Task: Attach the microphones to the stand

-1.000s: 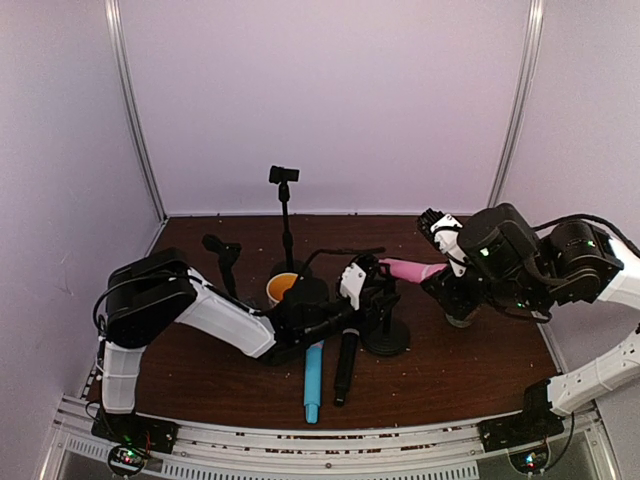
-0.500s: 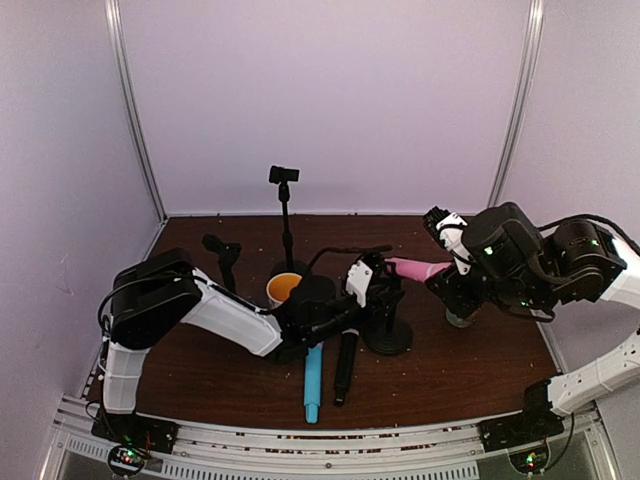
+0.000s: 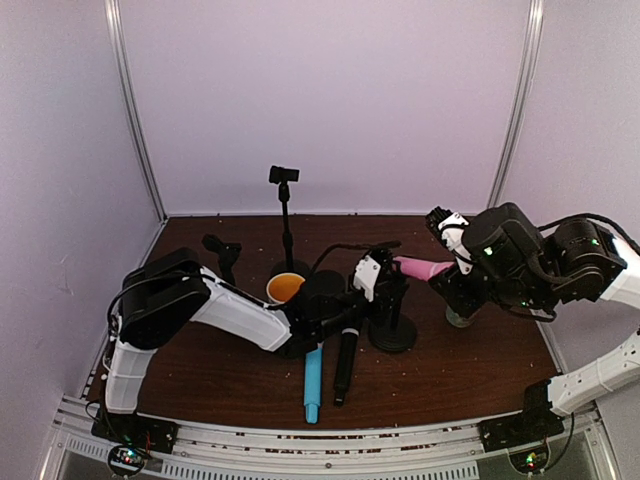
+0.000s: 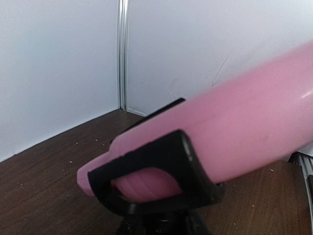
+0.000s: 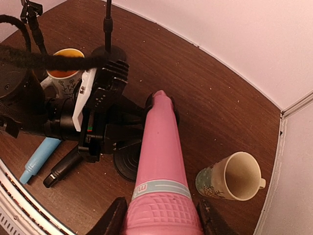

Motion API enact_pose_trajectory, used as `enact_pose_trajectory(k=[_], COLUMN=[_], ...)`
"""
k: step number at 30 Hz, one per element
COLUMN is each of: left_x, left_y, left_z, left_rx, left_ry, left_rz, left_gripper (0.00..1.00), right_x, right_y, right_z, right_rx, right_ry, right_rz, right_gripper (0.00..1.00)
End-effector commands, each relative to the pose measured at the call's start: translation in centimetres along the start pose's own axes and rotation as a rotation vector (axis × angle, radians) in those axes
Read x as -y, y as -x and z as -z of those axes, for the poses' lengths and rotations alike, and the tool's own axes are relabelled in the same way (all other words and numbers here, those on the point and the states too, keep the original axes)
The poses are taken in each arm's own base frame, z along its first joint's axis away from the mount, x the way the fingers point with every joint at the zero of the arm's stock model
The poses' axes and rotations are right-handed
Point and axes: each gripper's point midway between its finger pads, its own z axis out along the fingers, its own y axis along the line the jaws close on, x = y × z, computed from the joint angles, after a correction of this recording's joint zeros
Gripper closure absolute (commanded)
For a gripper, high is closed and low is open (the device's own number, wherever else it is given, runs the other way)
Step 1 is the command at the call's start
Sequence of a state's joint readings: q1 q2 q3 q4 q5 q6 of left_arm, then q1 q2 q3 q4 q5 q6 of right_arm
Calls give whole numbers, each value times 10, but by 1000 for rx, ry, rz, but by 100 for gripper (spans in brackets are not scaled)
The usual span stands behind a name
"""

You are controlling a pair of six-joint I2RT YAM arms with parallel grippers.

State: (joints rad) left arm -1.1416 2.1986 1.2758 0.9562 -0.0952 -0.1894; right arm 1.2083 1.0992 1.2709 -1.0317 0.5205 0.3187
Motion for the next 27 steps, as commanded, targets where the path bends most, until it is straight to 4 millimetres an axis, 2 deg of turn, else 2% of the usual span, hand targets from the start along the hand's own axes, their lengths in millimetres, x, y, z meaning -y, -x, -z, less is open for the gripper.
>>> enact_pose_trajectory(k=[1, 3, 8, 15, 18, 22, 27], left_x=[18, 17, 22, 28, 27, 29, 42], left_y=[18, 18, 20, 21, 22, 27, 31], left_z=[-8, -9, -7, 0, 2, 5, 14], left_rx=[63, 65, 81, 88, 90, 102, 116], left_ry=[-74, -77, -110, -141, -133, -130, -119], left_rz=[-1, 2, -1, -10, -25, -60, -159], left_gripper=[83, 91, 100, 100, 100, 100, 100], right_x=[-7, -10, -12, 1, -4, -22, -25], right_y=[9, 10, 11, 8, 13, 15, 16], right_z=[4, 5, 8, 5, 1, -7, -19], right_rx=[20, 12, -10, -35, -39, -94, -121], right_ry=[41, 60, 63, -38, -27, 44, 41], right_rz=[2, 34, 143, 307, 259, 90, -44], right_gripper=[100, 100, 100, 100, 100, 100, 100])
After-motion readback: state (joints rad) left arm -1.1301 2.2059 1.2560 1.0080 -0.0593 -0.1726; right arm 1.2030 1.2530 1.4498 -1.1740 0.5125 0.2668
